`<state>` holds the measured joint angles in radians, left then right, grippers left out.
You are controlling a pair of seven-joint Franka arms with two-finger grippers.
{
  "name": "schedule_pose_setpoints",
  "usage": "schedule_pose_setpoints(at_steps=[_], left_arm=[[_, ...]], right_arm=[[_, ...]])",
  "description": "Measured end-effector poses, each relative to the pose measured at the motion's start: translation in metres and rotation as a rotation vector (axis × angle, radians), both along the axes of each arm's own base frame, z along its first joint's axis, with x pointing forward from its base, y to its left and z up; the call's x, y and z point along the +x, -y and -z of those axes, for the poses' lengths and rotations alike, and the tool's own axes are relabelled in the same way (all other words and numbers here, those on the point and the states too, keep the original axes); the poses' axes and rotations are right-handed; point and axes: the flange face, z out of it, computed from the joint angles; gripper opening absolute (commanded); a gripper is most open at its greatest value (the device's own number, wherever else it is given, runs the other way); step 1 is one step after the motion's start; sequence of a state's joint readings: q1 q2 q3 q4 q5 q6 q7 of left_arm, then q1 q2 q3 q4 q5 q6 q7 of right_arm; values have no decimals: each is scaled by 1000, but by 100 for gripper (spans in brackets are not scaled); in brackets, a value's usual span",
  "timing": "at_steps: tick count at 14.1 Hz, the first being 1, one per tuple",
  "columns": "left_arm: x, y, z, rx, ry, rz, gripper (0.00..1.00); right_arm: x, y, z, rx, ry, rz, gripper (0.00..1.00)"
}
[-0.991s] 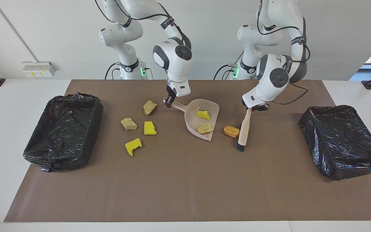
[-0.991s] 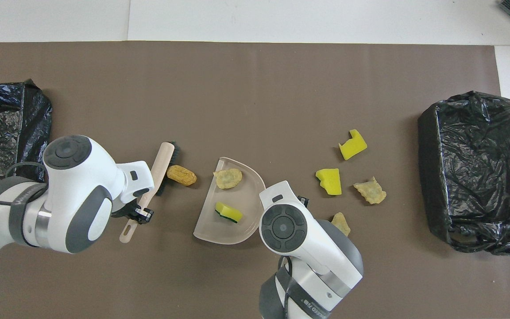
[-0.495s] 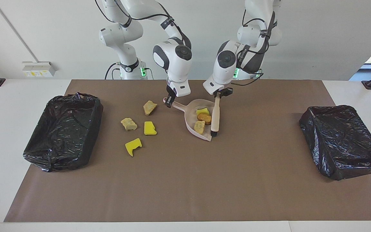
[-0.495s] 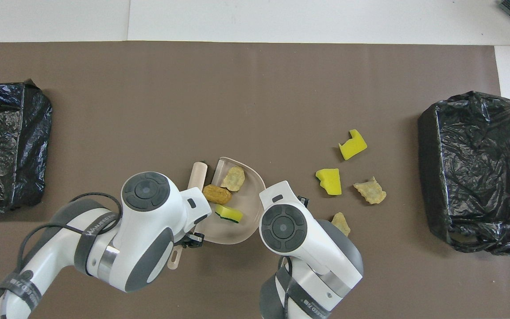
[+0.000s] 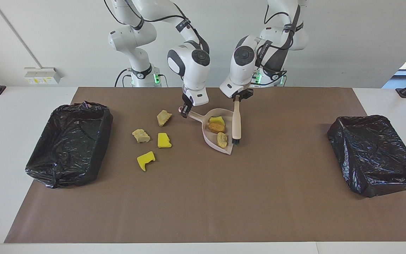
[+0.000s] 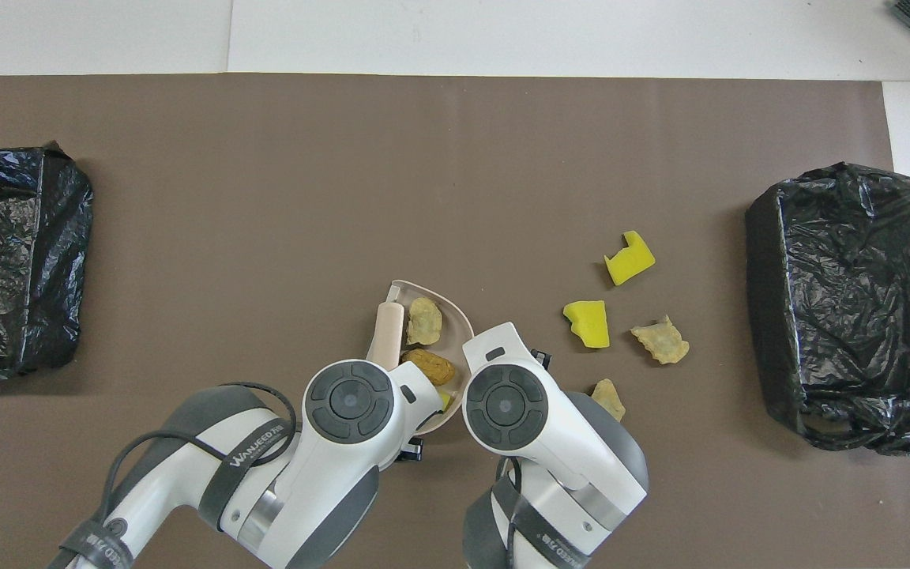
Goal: Sweep and dump trash in bin
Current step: 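Sweep the tan piece into the dustpan with the left gripper, then carry the loaded dustpan with the right gripper over the nearby bin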
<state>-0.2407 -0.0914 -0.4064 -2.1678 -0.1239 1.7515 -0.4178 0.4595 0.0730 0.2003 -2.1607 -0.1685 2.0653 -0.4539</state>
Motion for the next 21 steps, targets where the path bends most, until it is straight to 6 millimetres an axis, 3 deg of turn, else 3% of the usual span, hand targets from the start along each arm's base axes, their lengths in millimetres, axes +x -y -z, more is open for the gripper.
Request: schedule_pose_setpoints(at_steps=[4,6,9,12,15,18,21], left_arm=[[-24,-11,-49,-10,-26,-21,0],[-39,-13,-62,-26,-31,-36,0],[-69,-20,-59,-20,-40,-79,0],[-111,-11,-50,-63,-43,-133,0],[-149,23,-36,-82,19,-170,0],[-197,68,1,-78,86,-199,0],[-215,78,29,-75,106,-192,0]], right_arm=[[0,0,0,0,0,1,0],[3,3,-1,1,2,9,0],[15,15,-8,10,15,42,0],[33,37,-34,32,60,96,0],[48,70,-60,43,97,147,0],[70,118,-88,38,82,153,0],[101,205,-125,94,-2,144,0]])
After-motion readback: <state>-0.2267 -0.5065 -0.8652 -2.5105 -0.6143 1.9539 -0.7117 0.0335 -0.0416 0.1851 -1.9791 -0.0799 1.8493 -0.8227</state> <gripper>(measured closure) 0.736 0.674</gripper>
